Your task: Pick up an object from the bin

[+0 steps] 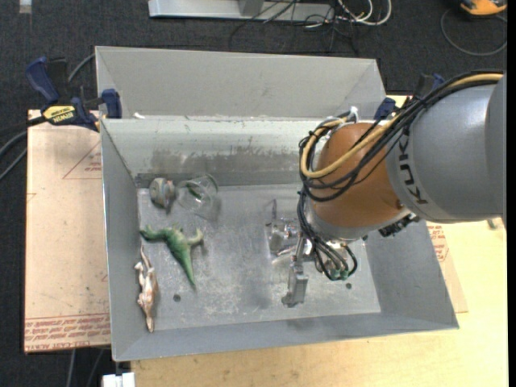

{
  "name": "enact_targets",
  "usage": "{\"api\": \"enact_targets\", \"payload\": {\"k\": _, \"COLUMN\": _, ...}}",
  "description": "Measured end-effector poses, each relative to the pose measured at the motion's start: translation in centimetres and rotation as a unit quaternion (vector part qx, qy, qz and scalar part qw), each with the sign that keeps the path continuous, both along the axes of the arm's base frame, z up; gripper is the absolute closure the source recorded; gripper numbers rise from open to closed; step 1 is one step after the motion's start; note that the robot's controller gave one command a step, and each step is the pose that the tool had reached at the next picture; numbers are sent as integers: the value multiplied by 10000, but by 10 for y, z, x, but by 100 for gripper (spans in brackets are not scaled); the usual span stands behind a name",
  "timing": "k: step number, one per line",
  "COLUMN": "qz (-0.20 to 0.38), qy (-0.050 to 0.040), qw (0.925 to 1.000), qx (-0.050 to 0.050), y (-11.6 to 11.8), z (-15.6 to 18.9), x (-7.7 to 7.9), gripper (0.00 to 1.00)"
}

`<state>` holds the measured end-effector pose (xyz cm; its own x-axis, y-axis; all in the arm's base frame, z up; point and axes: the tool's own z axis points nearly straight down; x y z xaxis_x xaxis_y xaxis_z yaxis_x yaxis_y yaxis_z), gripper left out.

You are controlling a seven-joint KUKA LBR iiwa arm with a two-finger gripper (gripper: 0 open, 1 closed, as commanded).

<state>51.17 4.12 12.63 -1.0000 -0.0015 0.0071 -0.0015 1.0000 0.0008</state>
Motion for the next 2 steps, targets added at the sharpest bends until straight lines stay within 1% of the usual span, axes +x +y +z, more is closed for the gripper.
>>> {"api": "enact_targets", "payload": {"k": 1, "qz": -12, "qy": -36, "qw": 10000, "qx": 2, "y": 0, "z": 4, "x": 2, "gripper": 0}}
{"api": "enact_targets", "payload": {"k": 2, "qz": 142, "qy": -14, "qw": 9999, "qx": 1, "y": -64, "z": -57, "x": 50, "gripper": 0}}
